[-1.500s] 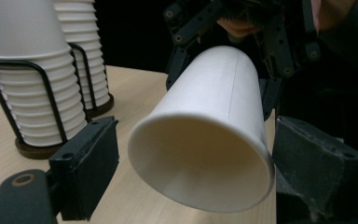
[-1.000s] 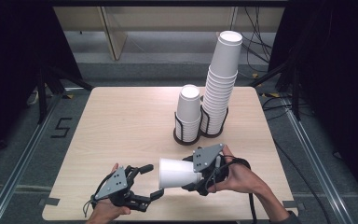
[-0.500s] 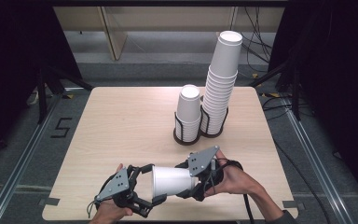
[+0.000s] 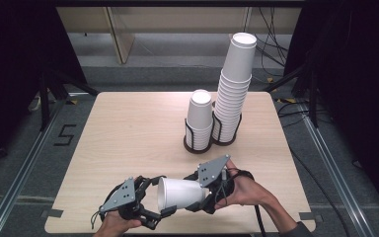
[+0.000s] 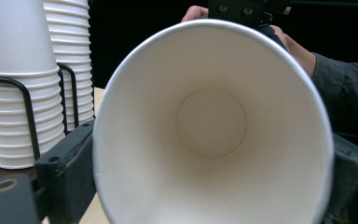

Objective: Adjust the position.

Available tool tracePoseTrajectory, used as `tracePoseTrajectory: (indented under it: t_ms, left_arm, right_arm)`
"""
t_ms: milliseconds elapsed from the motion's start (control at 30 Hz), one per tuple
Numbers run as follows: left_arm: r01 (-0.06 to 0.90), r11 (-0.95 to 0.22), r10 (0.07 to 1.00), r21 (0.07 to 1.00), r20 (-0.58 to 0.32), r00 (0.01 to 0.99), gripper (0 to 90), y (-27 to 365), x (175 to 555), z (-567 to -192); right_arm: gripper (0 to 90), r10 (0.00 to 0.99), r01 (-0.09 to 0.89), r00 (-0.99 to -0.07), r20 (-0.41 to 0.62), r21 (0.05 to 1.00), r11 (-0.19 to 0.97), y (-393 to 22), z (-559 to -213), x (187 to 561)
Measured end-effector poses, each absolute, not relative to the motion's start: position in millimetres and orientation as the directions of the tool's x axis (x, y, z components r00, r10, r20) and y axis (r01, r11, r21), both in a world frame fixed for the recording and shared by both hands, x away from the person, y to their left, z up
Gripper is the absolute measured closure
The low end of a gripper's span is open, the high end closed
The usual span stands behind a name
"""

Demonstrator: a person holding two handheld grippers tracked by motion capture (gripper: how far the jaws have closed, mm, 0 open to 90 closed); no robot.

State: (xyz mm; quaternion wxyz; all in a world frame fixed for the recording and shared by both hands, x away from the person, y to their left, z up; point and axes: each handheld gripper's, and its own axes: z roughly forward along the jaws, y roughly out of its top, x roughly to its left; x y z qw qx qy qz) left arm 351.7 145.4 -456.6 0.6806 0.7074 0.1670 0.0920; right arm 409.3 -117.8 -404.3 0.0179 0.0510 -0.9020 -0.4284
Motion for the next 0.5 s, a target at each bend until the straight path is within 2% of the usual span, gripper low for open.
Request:
tracePoseTrajectory:
  t_ms: [133,333,500]
  left_arm:
    - [0.098,-0.049,0.37,0.994,-0.073,0.926,11.4,144.4,350.2,-456.4]
    - [0.105,-0.078,0.396,0.991,-0.066,0.916,11.9,144.5,349.8,-453.1]
    - [0.14,-0.11,0.42,0.984,-0.081,0.904,11.9,144.5,351.9,-452.6]
  right_arm:
    - [22.1,-0.11,-0.076,-0.994,-0.007,0.766,0.638,-116.9,-407.6,410.2]
    - [16.7,-0.052,-0.052,-0.998,-0.023,0.745,0.665,-117.7,-407.0,408.6]
    - [16.4,0.006,-0.092,-0.991,-0.135,0.708,0.701,-119.7,-399.7,402.5]
